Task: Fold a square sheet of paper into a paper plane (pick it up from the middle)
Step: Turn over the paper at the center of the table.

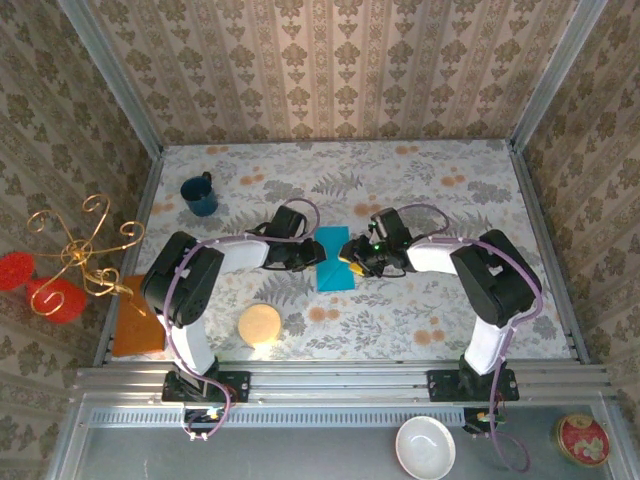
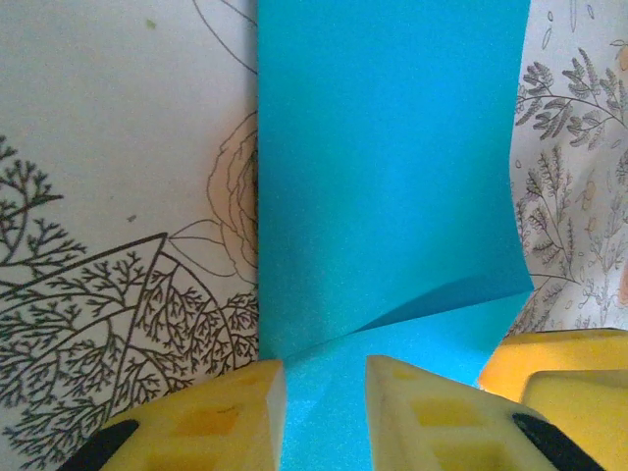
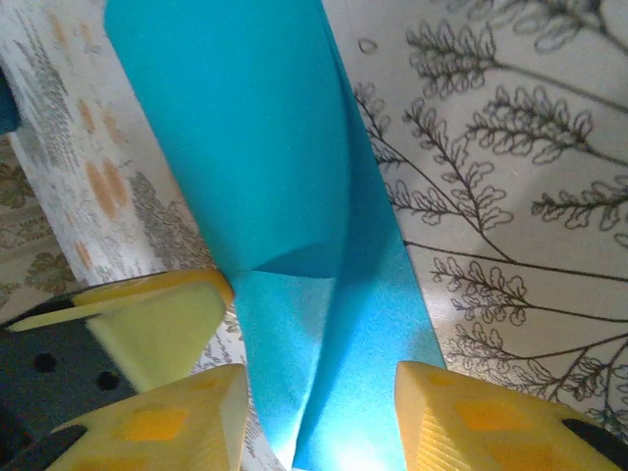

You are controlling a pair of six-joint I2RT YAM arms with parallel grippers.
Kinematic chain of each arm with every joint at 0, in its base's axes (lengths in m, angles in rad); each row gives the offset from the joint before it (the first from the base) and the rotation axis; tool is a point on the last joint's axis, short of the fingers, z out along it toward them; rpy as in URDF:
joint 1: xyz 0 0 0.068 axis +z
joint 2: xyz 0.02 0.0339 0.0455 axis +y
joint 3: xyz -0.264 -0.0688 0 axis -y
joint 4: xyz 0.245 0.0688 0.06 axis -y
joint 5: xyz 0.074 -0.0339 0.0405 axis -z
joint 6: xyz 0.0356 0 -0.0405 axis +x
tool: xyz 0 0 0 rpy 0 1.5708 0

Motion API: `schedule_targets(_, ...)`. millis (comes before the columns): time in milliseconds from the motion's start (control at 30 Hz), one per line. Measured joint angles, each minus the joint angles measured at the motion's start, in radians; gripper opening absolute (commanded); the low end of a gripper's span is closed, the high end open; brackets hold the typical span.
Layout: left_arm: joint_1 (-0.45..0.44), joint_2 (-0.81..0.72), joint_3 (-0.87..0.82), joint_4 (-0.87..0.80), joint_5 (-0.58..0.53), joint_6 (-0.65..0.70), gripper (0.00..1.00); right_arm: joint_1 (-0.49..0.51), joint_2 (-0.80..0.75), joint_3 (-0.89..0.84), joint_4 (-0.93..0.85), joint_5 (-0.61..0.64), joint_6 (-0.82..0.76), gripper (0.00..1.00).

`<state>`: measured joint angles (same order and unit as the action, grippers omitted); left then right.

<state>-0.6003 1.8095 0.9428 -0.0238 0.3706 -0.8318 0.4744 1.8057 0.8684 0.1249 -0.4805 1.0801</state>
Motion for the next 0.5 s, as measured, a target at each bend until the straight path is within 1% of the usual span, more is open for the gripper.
schedule_targets(267,0.007,0.005,-0.001,0.010,0.014,0.000,0.29,0.015,0.023,0.020,0.000,0.002,0.010,0.32)
schedule_targets(500,0.013,0.006,-0.006,0.018,0.026,0.000,0.28,0.024,0.055,0.051,0.007,0.001,0.008,0.28)
